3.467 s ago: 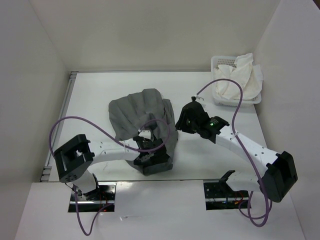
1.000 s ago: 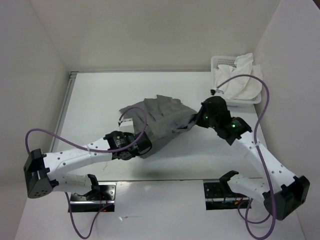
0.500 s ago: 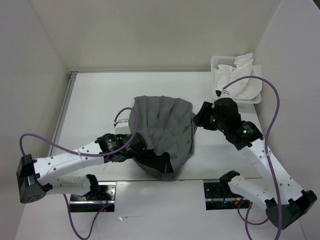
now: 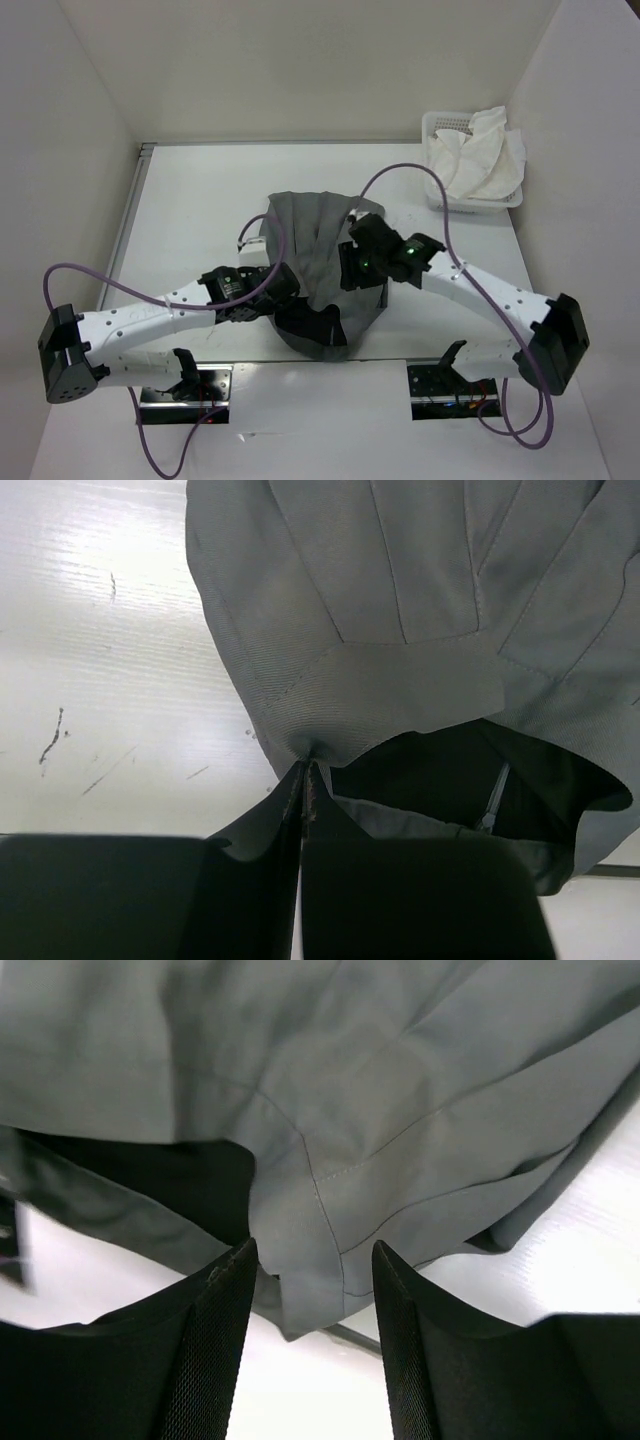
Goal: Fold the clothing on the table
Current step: Flatten the skirt out
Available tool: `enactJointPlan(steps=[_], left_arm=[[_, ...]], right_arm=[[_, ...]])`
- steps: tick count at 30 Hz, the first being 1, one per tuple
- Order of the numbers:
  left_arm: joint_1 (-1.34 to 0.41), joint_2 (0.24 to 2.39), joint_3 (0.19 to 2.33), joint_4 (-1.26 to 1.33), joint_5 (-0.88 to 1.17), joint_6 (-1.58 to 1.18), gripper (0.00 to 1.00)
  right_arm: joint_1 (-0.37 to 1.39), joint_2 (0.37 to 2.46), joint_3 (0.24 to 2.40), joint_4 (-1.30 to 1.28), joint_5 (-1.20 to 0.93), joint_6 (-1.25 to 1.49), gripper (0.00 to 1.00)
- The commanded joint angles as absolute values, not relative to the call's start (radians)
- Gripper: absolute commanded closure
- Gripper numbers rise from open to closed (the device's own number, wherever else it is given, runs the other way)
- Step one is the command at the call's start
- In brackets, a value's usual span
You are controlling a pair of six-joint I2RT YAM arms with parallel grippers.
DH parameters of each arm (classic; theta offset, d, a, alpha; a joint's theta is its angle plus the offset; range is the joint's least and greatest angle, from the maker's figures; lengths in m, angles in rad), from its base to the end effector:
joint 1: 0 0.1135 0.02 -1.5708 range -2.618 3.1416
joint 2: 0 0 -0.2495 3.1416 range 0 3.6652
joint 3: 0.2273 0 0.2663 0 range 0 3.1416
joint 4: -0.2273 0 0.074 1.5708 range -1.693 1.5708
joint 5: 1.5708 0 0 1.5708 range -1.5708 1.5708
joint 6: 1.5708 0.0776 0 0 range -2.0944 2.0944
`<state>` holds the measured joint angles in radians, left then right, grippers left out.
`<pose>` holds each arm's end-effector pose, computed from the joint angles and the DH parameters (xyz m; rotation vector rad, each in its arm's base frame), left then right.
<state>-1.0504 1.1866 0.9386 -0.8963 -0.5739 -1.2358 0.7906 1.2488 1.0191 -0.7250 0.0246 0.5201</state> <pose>0.1610 -0.1962 0.2126 -0.3818 2.4198 -0.1825 0.2088 0.2083 0.2258 -0.3402 2.5753 0.4784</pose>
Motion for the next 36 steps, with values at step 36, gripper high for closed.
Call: enactJointPlan(steps=[36], left_arm=[[-1.037, 1.220, 0.879, -0.844, -0.548, -1.239, 1.00]], right_arm=[[1.140, 1.522, 1.198, -0.977, 0.359, 0.558, 0.41]])
